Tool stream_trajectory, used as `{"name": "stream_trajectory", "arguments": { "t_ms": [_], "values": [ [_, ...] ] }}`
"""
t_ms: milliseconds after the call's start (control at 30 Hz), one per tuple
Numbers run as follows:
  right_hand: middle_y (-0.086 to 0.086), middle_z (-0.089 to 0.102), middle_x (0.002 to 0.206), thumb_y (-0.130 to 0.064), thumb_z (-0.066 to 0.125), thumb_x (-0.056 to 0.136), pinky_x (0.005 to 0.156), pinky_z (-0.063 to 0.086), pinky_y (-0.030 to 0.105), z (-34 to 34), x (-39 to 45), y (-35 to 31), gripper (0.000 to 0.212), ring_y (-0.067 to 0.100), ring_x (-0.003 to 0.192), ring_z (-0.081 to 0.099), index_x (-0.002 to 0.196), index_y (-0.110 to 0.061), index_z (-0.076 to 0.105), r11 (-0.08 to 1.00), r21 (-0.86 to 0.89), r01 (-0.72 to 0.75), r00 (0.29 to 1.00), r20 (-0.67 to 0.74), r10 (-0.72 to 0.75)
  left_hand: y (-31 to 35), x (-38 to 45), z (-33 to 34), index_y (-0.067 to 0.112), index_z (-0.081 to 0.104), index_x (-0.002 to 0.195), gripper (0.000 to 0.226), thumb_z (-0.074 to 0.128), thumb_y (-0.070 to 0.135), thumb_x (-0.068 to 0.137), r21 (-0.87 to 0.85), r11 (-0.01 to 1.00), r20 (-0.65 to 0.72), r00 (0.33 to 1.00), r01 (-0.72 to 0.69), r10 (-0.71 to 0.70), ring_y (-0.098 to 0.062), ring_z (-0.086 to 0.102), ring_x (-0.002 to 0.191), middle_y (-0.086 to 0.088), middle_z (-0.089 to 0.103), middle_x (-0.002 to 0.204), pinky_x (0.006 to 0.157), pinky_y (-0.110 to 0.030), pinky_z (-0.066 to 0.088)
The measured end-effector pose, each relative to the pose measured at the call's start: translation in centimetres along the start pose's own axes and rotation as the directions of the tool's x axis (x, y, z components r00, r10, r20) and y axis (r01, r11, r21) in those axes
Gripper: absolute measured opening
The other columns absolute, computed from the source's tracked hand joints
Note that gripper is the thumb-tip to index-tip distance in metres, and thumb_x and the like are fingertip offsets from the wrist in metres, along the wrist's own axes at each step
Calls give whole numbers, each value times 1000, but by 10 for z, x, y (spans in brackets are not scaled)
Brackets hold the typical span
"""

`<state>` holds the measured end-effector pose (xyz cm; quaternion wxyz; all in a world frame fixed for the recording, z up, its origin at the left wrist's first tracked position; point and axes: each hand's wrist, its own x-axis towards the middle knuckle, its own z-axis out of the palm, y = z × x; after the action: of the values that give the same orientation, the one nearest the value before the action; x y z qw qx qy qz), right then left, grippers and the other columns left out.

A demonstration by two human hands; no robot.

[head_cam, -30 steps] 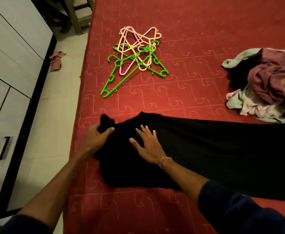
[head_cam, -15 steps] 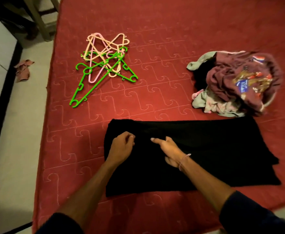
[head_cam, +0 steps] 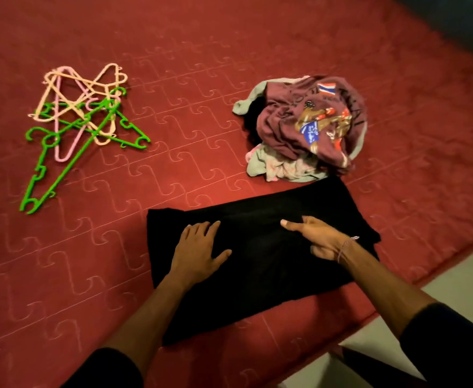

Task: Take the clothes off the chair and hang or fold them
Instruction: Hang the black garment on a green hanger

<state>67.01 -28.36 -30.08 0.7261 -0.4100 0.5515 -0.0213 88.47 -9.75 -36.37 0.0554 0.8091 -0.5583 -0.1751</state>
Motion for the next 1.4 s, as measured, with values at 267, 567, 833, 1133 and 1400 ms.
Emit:
{"name": "stream_trajectory", "arguments": {
  "t_ms": [267,567,833,1133,1400],
  "values": [
    [7,52,144,-25,63,98,99,51,36,-98,30,1,57,23,124,56,148,-8,40,977,-168,132,960,-223,-168,53,41,13,23,8,160,93,43,73,89,70,996,132,991,-46,36,-24,10,153,-4,13,166,124,-45,8],
    [10,59,89,-34,54,102,70,34,34,-168,65,-11,27,36,88,60,98,-9,46,586,-793,168,803,-236,-548,92,65,40,23,17,159,81,17,72,94,67,998,71,997,4,-9,-23,9,153,-4,14,166,123,-50,9],
    [14,57,127,-79,56,80,98,50,46,-189,80,4,86,35,117,57,132,-10,53,604,-793,-74,861,-356,-362,75,47,37,-5,42,135,55,45,37,99,-92,784,-269,742,614,-614,-47,44,121,-30,45,135,94,-59,41],
    [1,76,96,-69,78,68,85,60,43,-190,82,3,63,24,88,73,104,-18,73,811,-584,-2,926,-307,-220,36,41,29,-16,53,115,59,41,40,103,-556,325,79,438,765,-895,-47,61,103,-31,62,109,81,-46,47],
    [-7,63,133,-50,60,96,98,45,35,-151,65,9,47,20,122,59,138,-30,54,647,-722,247,830,-187,-526,-1,9,31,6,47,90,30,43,31,105,-670,553,-153,636,495,-756,-29,53,69,-7,53,75,63,-40,41]
  ]
}}
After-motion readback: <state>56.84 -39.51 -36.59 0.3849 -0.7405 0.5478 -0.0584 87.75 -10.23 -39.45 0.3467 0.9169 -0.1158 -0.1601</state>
